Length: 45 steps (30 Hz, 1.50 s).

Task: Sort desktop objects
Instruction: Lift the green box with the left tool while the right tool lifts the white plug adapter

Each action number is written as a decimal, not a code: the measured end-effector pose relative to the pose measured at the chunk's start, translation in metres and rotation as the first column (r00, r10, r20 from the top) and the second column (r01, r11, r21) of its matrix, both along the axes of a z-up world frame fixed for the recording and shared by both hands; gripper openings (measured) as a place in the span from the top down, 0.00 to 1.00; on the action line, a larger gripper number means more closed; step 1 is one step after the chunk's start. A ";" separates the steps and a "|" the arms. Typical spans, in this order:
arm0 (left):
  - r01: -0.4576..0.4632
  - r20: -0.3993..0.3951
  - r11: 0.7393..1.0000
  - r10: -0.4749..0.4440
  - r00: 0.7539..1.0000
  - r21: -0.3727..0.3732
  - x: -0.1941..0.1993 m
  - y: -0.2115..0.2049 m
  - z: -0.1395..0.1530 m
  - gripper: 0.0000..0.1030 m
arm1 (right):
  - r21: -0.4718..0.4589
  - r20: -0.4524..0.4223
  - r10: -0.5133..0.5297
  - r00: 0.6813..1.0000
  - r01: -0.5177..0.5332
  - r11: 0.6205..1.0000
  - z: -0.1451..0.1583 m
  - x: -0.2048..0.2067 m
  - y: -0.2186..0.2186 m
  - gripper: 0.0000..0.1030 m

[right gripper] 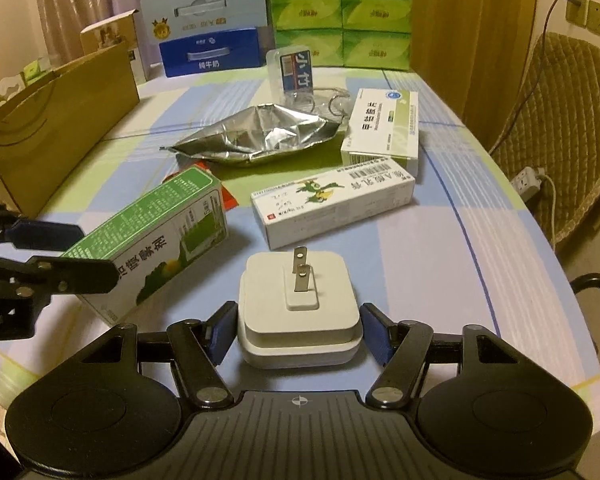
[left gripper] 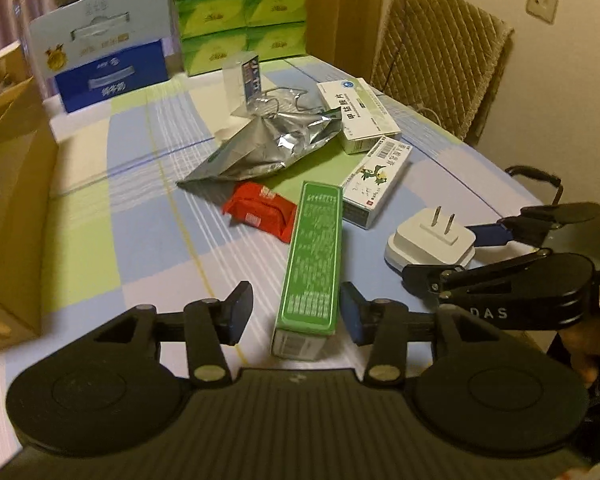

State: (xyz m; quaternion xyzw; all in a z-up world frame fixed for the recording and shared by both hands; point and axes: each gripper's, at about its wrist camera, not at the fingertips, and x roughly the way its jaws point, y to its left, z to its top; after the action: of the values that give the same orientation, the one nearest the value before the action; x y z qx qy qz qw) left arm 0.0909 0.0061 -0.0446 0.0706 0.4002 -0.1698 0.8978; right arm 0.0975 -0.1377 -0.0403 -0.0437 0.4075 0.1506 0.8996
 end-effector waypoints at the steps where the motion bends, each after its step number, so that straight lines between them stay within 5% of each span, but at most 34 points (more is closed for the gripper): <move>1: 0.011 0.000 1.000 -0.011 1.000 0.012 0.000 -0.003 -0.002 0.59 | -0.005 0.004 0.001 1.000 -0.001 1.000 0.000 0.000 0.001 0.39; 10: 0.082 -0.044 0.995 -0.079 0.996 0.057 0.029 -0.017 -0.016 0.60 | -0.038 0.022 0.017 1.000 -0.016 0.999 -0.010 0.004 0.005 0.39; 14: 0.093 -0.064 0.994 -0.089 0.994 0.055 0.032 -0.020 -0.021 0.75 | -0.034 0.031 0.009 0.999 -0.008 0.999 -0.011 0.007 0.005 0.39; 45: -0.014 -0.035 1.000 0.014 0.999 0.010 0.006 -0.002 0.000 0.76 | 0.006 0.089 -0.019 0.996 0.019 1.000 0.005 -0.006 0.011 0.40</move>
State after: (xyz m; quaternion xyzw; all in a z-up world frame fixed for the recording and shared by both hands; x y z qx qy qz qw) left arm 0.0970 0.0038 -0.0444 0.0693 0.4170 -0.1626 0.8916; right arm 0.0916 -0.1263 -0.0349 -0.0443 0.3672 0.1409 0.9183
